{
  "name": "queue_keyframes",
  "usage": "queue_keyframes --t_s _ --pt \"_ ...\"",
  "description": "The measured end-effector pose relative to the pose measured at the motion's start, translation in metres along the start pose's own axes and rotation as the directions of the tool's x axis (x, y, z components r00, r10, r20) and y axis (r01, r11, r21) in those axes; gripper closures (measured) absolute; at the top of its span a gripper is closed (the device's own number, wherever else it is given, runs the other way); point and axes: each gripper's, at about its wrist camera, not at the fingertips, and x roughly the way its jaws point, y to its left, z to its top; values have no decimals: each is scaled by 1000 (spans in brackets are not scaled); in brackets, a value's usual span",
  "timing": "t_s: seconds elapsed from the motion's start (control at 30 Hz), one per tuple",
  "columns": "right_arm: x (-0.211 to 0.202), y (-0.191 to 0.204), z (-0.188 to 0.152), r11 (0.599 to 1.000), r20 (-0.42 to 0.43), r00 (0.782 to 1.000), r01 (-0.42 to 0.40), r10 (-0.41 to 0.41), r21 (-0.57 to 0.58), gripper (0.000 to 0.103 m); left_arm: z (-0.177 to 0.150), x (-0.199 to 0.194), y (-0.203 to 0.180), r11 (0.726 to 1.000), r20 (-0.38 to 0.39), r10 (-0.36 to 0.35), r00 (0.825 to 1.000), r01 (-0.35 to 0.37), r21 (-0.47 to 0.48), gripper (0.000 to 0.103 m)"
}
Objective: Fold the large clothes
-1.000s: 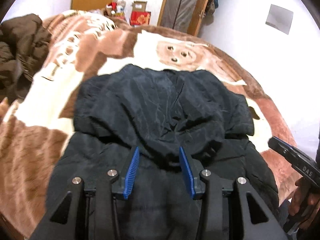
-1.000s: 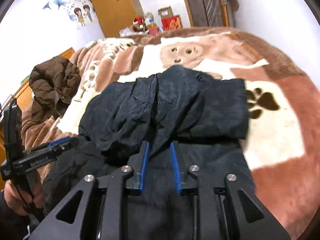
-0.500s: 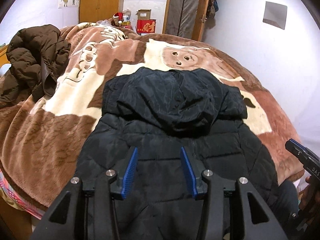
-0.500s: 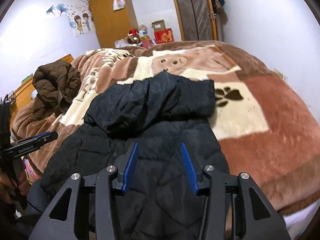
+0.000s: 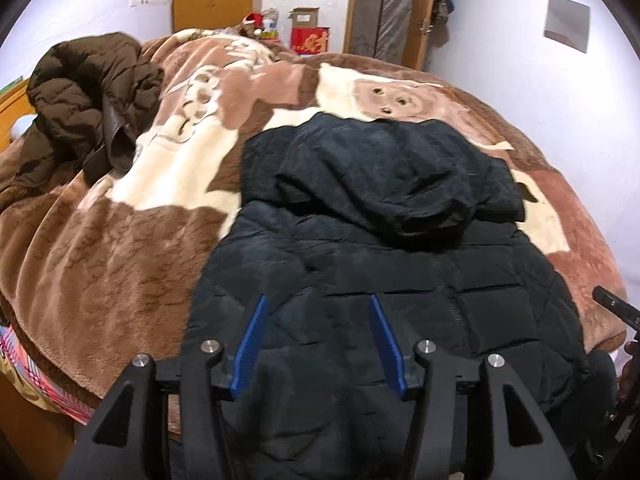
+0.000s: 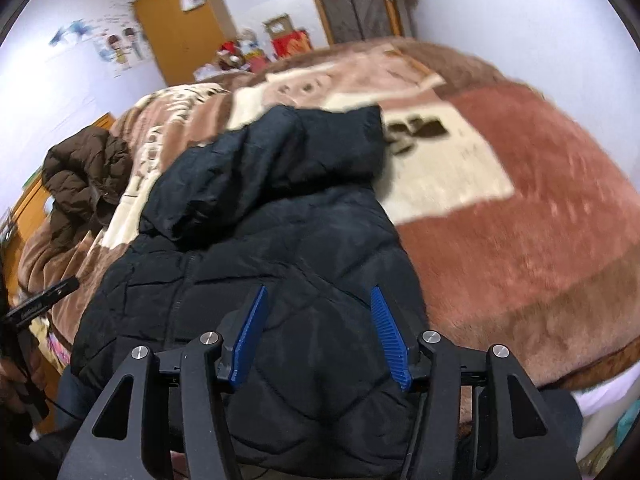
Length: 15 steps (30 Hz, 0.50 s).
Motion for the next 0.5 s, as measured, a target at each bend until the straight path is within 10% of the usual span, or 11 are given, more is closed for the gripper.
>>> queue_keyframes --t_s 0.5 --pt "43 -54 -26 981 -221 972 -42 83 187 43 -38 43 76 988 -174 13 985 -39 -148 45"
